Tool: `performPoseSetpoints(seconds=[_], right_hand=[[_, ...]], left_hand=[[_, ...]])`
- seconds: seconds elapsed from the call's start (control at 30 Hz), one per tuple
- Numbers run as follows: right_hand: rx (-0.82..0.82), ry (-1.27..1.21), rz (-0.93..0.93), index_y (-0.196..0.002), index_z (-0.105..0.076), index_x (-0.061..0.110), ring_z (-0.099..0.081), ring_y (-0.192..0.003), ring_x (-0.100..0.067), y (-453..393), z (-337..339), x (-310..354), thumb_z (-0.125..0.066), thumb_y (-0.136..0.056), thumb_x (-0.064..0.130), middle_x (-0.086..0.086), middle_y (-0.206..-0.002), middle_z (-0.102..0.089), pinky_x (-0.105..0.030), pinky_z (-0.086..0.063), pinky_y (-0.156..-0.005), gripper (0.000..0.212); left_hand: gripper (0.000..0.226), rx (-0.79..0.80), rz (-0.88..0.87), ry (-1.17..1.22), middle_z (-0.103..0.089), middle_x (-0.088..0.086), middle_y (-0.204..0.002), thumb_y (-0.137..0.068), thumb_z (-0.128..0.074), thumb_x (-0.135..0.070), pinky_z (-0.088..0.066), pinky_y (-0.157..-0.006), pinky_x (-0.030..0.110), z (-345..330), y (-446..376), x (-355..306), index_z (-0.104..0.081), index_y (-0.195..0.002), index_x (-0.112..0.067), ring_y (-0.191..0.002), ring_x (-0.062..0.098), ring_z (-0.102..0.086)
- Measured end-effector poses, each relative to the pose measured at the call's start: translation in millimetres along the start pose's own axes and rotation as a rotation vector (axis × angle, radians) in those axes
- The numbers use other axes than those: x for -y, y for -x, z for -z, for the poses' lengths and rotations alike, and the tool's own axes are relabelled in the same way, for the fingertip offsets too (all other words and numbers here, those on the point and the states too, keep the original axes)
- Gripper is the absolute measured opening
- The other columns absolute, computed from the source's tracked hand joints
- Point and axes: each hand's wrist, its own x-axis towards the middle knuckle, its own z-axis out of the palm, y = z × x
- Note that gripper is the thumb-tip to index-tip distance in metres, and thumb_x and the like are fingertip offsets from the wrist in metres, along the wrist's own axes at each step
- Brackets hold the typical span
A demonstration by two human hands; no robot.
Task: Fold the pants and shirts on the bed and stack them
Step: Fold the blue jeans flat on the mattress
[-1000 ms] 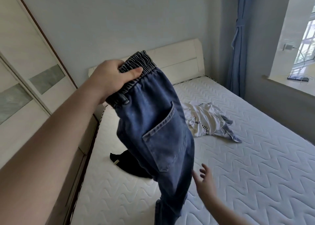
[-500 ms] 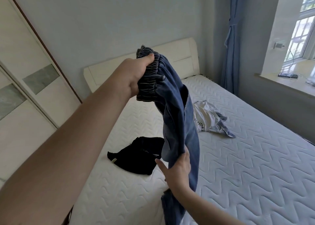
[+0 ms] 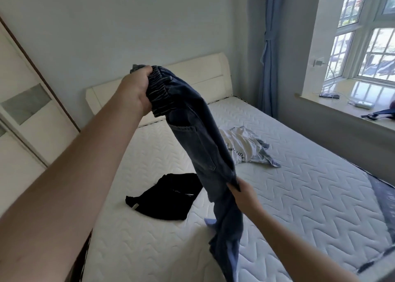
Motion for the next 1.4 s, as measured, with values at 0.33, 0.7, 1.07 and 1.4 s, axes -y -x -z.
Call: performPoseSetpoints(seconds=[0.33, 0.7, 1.07, 1.4], right_hand=[[-0.268, -0.029, 0.072, -0.082, -0.063, 0.03, -0.059, -0.075, -0.004, -51.7, 134.6, 5.9, -0.051, -0.1, 0.035, 0.016, -0.077, -0.066, -0.021, -0.043, -0.065, 0.022], [-0.105, 0.735, 0.355, -0.082, -0.045, 0.032, -0.05, -0.069, -0.02, -150.5, 267.5, -3.7, -0.074, -0.064, 0.064, 0.008, -0.074, -0.056, -0.034, -0.04, -0.061, 0.047], [0.215, 0.942, 0.407, -0.104, -0.061, 0.007, -0.061, -0.099, -0.034, -159.0, 183.4, -144.5, -0.071, -0.082, 0.016, -0.011, -0.11, -0.062, -0.044, -0.05, -0.079, 0.025], [0.641, 1.098, 0.003, -0.127, -0.044, 0.019, -0.053, -0.113, -0.025, -54.1, 20.0, -271.7, -0.044, -0.096, 0.013, -0.004, -0.123, -0.049, -0.036, -0.044, -0.073, 0.031]], left_hand=[[0.024, 0.025, 0.183, -0.065, -0.075, 0.006, -0.074, -0.098, -0.052, -0.041, -0.054, -0.054, 0.04, 18.4, -41.5, 59.8, -0.065, -0.089, -0.022, -0.062, 0.026, -0.072], [0.041, 0.033, 0.449, -0.088, -0.074, 0.012, -0.085, -0.098, -0.048, -0.05, -0.05, -0.068, 0.041, -12.9, -113.8, 185.4, -0.067, -0.107, -0.015, -0.083, 0.028, -0.066], [0.074, -0.123, 0.428, -0.281, -0.072, 0.022, -0.098, -0.065, -0.076, -0.053, -0.059, -0.071, 0.05, 28.6, -123.1, 322.2, -0.064, -0.114, 0.0, -0.084, 0.036, -0.072], [0.039, -0.317, 0.538, -0.377, -0.07, 0.015, -0.107, -0.083, -0.074, -0.041, -0.057, -0.075, 0.057, 158.2, -49.8, 478.0, -0.056, -0.109, -0.019, -0.089, 0.034, -0.07]])
